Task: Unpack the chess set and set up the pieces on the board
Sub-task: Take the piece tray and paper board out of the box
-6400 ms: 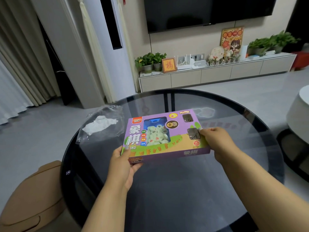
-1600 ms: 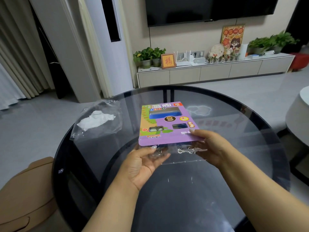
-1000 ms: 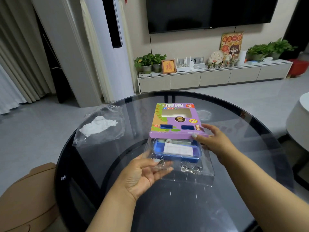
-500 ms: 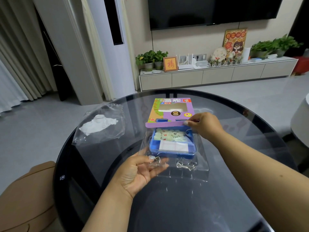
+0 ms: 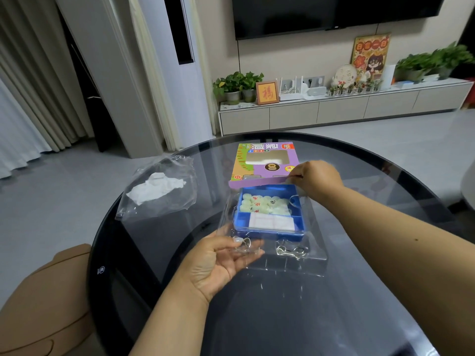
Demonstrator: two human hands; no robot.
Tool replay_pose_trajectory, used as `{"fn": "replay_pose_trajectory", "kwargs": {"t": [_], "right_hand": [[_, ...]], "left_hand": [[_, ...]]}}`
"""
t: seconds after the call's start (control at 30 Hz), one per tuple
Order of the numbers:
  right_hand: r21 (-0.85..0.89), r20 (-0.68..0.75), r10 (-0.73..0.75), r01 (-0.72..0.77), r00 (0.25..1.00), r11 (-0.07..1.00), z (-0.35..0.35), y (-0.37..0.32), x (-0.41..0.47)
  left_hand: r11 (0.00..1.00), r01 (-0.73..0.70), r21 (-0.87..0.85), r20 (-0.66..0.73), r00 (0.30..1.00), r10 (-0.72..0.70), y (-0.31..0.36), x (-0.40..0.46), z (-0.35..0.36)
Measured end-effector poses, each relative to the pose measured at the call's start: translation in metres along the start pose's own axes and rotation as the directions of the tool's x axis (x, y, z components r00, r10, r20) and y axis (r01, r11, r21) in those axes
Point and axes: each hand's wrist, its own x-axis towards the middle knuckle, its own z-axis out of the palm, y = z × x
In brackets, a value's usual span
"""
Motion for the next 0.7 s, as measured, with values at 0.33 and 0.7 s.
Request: {"fn": "replay_pose_trajectory", "kwargs": {"t": [0.33,0.7], "right_hand": [[-0.175,0.057,0.025,-0.014,0.998,0.984,-0.005,-0.009,0.017],[-0.236,0.083,0.088,-0.066,0.993,0.969,-0.004,-0.001,0.031]], "left_hand": [[1.000,0.013,-0.012,-0.006,1.000,-0.013,0.001,-0.001,0.004],[0.999,0.033,-0.016,0.015,0.999,-0.033,0.006,-0.003,0.000]]}}
